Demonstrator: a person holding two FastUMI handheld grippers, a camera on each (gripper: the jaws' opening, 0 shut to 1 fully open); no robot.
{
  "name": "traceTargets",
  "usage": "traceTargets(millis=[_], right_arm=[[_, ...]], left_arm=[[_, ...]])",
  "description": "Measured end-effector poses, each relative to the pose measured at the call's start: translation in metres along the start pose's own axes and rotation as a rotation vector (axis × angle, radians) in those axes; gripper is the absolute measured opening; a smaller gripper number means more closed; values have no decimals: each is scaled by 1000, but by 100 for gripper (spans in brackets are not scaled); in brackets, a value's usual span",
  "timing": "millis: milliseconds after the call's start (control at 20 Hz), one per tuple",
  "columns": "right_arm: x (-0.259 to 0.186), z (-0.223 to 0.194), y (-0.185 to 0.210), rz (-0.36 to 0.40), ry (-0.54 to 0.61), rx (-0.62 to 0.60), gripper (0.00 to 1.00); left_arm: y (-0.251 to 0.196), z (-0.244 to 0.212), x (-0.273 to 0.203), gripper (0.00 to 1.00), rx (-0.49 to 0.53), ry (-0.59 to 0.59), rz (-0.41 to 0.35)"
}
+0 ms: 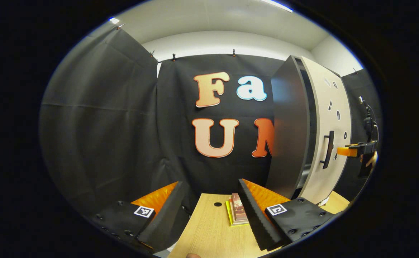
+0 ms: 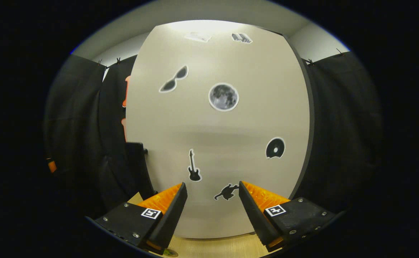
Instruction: Open the cabinet door with the right hand, grasp the bottle in the cabinet with the left hand and place it on the coaster, then close the cabinet door with the right hand.
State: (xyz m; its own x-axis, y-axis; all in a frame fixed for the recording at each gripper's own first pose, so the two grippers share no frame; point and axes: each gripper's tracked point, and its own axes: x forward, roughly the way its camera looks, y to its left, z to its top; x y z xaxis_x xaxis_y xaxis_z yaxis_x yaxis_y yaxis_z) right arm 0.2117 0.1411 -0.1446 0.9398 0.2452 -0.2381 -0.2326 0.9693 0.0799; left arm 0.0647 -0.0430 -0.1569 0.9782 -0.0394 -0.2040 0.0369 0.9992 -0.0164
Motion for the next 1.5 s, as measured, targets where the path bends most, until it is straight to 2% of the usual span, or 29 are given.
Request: traceTargets(millis=[150, 350, 550, 750, 1000, 1300, 1350, 1500], right_arm=[[-48, 49, -18, -30, -77, -46, 90], [-111, 93, -47, -92, -147, -123, 92], [-168, 124, -72, -143, -206, -114, 93], [-216, 137, -91, -250, -250, -126, 93], [-240, 129, -94, -281, -251, -116, 93], [-242, 120, -96, -287, -230, -116, 93], [-242, 122, -96, -287, -236, -120, 93], [-243, 123, -96, -284, -243, -127, 94]], left_arm=[[2, 27, 0, 98, 3, -33, -3], [9, 77, -10, 98, 26, -108, 10], [7, 108, -20, 98, 46, -135, -2], [1, 123, -23, 99, 22, -134, -37], [4, 129, -19, 99, -5, -107, -66], [40, 150, -24, 99, 12, -125, -8], [45, 155, -28, 96, 17, -134, 1], [53, 167, -37, 99, 41, -165, 24]])
